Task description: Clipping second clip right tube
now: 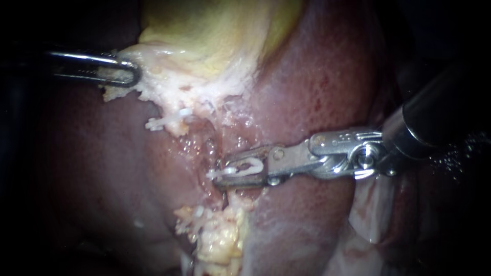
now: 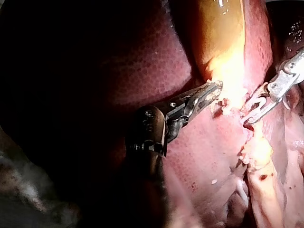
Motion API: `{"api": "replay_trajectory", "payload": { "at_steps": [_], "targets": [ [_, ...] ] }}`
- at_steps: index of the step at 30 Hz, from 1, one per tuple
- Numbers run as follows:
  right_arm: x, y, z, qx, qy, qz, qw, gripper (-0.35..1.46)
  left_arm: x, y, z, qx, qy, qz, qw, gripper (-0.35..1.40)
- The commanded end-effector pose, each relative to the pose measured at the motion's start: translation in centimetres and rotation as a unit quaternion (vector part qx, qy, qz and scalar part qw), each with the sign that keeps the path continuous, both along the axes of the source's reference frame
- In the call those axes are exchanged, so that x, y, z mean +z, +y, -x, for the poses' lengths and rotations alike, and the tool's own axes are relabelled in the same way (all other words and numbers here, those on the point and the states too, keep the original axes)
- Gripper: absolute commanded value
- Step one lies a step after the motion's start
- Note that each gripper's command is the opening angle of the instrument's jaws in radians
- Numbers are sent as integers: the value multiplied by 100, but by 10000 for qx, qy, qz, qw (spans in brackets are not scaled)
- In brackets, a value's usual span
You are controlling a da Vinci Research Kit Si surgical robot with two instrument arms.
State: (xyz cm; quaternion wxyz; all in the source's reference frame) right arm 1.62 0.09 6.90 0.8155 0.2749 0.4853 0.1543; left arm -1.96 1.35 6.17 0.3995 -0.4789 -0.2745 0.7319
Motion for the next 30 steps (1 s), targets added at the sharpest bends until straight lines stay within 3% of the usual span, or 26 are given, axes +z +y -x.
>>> {"api": "replay_trajectory", "payload": {
  "at_steps": [1,6,9,17,25,30],
  "targets": [
    [0,0,0,-11,6,-4,10000,14,0,0,0,0,0,-1,10000,-35],
    [-1,0,3,54,78,-126,9999,42,0,0,0,1,0,0,10000,-35],
    [-2,0,6,126,149,-214,9996,48,0,0,0,1,0,0,10000,-35],
    [-8,5,17,281,153,-559,9979,50,0,0,-1,2,-1,0,10000,-35],
    [-15,16,15,622,220,-1232,9902,50,0,0,-1,2,-1,0,10000,-35],
    [-13,17,7,660,218,-1430,9873,50,0,0,-1,2,-1,0,10000,-35]
  ]
}}
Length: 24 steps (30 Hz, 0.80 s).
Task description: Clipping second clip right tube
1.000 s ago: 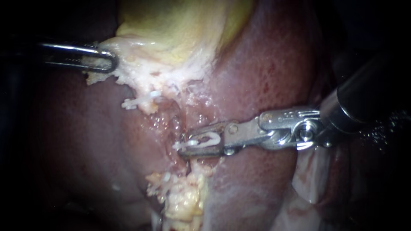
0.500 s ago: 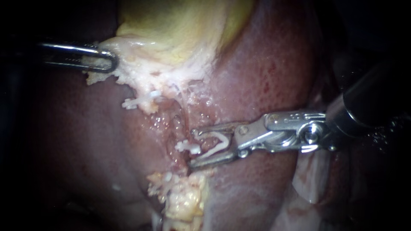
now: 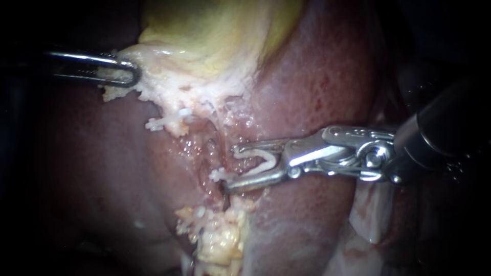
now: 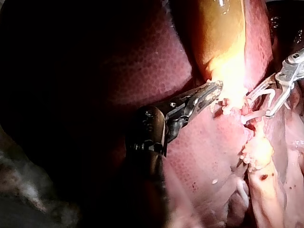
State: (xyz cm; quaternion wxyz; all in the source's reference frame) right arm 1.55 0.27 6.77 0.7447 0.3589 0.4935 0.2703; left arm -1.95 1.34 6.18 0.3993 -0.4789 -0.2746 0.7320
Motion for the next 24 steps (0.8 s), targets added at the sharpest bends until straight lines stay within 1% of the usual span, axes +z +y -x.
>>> {"api": "replay_trajectory", "payload": {
  "at_steps": [1,5,8,11,14,20,24],
  "targets": [
    [1,-1,-2,-12,9,-54,10000,50,0,0,0,0,-1,0,10000,-35],
    [5,0,-11,-78,121,-334,9993,50,0,0,0,0,0,0,10000,-35],
    [7,-2,-18,-30,151,-465,9988,50,0,0,1,-1,0,0,10000,-35],
    [11,-5,-24,-19,156,-554,9983,50,0,0,1,-2,1,0,10000,-35],
    [16,-9,-29,28,157,-649,9978,50,0,0,1,-2,1,1,10000,-35],
    [20,-13,-35,140,261,-816,9962,50,0,0,1,-2,1,1,10000,-35],
    [19,-15,-36,233,412,-925,9946,50,0,0,1,-2,1,1,10000,-35]
  ]
}}
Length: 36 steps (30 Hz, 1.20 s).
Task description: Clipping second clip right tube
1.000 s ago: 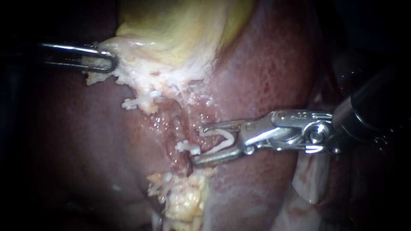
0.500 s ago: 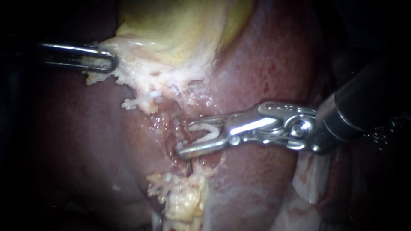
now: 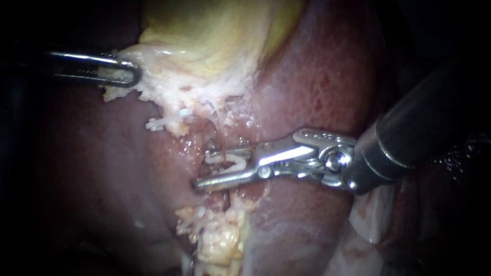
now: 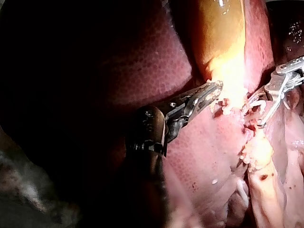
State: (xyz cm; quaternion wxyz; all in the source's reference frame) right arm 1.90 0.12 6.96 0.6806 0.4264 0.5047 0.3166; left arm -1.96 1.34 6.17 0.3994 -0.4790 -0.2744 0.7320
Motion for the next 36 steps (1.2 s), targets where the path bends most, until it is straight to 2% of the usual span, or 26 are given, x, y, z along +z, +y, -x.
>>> {"api": "replay_trajectory", "payload": {
  "at_steps": [1,5,11,16,19,21,24,33,36],
  "targets": [
    [-2,0,0,27,36,-2,10000,50,0,0,0,-1,1,0,10000,-35],
    [-12,-4,-1,11,231,-56,9997,50,0,0,0,-1,1,0,10000,-35],
    [-36,-13,-5,-149,579,-132,9981,48,0,0,0,-1,0,0,10000,-35],
    [-50,-21,-9,-318,743,-161,9966,44,0,0,0,0,0,0,10000,-35],
    [-51,-21,-9,-440,811,-174,9956,38,0,0,0,0,0,0,10000,-35],
    [-52,-20,-9,-435,811,-173,9956,34,0,0,0,0,0,0,10000,-35],
    [-52,-18,-6,-435,812,-178,9956,24,0,0,0,0,0,0,10000,-35],
    [-51,-17,0,-435,755,-379,9955,-32,1,0,0,0,0,0,10000,-35],
    [-50,-18,3,-444,750,-404,9954,-35,1,0,0,-1,0,0,10000,-35]
  ]
}}
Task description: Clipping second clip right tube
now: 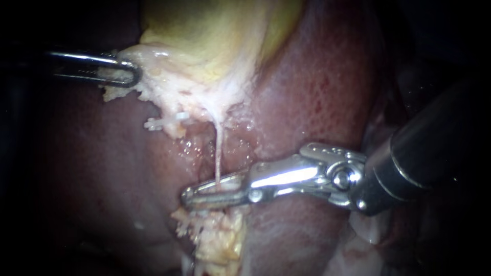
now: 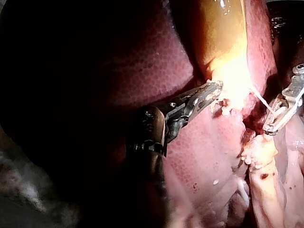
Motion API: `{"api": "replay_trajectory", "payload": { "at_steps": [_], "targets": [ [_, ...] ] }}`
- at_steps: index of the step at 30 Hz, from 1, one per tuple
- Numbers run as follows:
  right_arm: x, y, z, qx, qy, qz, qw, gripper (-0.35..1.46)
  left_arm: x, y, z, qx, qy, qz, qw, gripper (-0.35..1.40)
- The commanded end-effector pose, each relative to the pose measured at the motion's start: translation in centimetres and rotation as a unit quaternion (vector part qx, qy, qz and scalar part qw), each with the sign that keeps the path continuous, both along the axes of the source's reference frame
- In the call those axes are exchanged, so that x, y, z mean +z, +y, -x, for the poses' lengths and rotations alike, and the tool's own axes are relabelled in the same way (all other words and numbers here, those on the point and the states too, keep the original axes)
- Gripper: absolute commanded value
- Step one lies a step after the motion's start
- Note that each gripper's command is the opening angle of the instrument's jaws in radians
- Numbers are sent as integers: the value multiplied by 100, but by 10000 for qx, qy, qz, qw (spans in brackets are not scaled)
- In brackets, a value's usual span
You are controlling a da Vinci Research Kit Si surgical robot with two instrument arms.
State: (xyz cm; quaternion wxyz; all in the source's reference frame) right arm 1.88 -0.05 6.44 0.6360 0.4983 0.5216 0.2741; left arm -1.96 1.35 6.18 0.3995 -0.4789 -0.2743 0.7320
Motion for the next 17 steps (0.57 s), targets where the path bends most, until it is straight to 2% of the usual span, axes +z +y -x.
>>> {"api": "replay_trajectory", "payload": {
  "at_steps": [1,17],
  "targets": [
    [1,-1,2,-4,2,9,10000,-35,0,0,0,0,-1,-1,10000,-35],
    [5,0,3,-9,3,15,10000,-35,0,0,0,0,-1,-1,10000,-35]
  ]
}}
